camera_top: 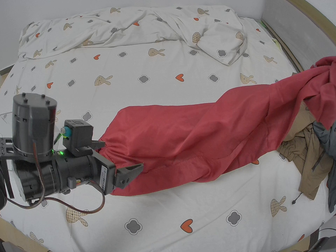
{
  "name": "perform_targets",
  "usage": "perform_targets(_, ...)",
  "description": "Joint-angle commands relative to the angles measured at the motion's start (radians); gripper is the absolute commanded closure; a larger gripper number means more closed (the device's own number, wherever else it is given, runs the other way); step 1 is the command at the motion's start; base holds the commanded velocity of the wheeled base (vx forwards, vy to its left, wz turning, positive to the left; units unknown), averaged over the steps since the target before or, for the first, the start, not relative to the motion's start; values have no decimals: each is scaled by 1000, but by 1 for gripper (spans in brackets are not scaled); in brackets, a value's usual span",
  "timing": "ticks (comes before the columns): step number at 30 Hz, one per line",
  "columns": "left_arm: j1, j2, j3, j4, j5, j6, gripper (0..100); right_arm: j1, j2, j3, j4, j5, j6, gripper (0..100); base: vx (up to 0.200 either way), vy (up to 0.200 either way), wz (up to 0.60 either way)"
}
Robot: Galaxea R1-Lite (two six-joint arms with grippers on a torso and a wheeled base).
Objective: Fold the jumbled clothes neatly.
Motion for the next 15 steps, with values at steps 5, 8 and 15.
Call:
perform_targets(5, -44, 85, 3, -31, 1, 0, 0, -207, 445, 32, -144, 1, -102, 100, 0, 0, 0)
perform_targets(8, -44, 81, 12, -31, 3, -2, 0, -240, 542, 40, -233, 3, -108, 0, 0, 0, 0)
perform_targets(15, -44, 78, 24, -32, 1, -2, 0, -232, 372, 167, -232, 4, -139, 0, 0, 0, 0)
